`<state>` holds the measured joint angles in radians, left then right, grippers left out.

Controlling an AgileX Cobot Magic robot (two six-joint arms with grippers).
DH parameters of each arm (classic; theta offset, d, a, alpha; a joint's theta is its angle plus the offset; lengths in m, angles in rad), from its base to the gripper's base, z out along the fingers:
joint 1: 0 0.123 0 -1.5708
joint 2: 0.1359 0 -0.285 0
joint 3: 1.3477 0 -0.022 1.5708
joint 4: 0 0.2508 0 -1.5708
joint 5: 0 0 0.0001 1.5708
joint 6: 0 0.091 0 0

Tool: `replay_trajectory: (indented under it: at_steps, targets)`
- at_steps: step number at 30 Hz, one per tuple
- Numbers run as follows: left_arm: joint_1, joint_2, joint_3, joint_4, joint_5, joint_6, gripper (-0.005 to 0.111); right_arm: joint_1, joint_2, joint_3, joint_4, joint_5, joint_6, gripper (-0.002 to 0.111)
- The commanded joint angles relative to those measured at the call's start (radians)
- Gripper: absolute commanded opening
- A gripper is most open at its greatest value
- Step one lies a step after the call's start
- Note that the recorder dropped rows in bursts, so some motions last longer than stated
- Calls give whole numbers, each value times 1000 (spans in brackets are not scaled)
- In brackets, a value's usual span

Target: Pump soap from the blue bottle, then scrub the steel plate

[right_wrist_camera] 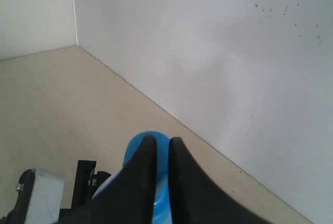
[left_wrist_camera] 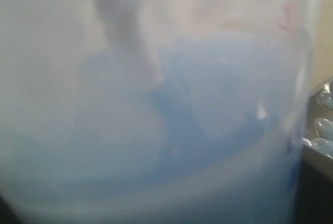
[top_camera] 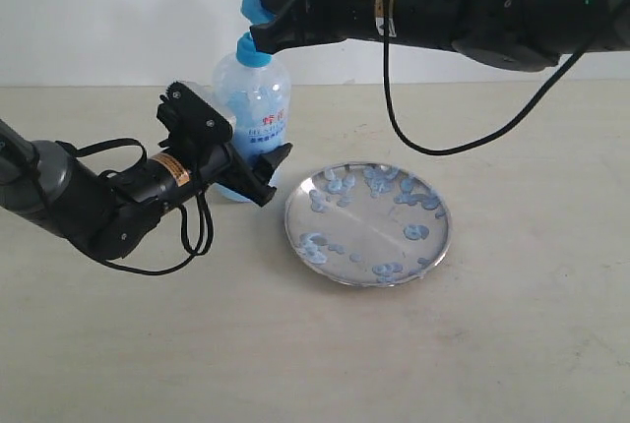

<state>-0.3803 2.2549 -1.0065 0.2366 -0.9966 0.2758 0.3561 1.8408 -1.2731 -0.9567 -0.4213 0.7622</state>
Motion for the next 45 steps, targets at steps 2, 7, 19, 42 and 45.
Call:
replay_trajectory:
  at_steps: [2, 7, 19, 42, 45]
  targets:
    - [-5, 14, 17, 30, 77, 31, 4, 5, 38, 27, -66, 183, -3, 1]
    - [-5, 14, 17, 45, 63, 31, 4, 5, 55, 27, -66, 224, 13, 1]
    - [-5, 14, 17, 45, 56, 31, 4, 5, 57, 37, -74, 262, 38, 1]
    - [32, 40, 59, -79, -206, -360, 4, 3, -407, -21, -72, 405, -90, 1]
    - [32, 55, 70, -60, -211, -363, 4, 3, -511, 54, -72, 368, -123, 1]
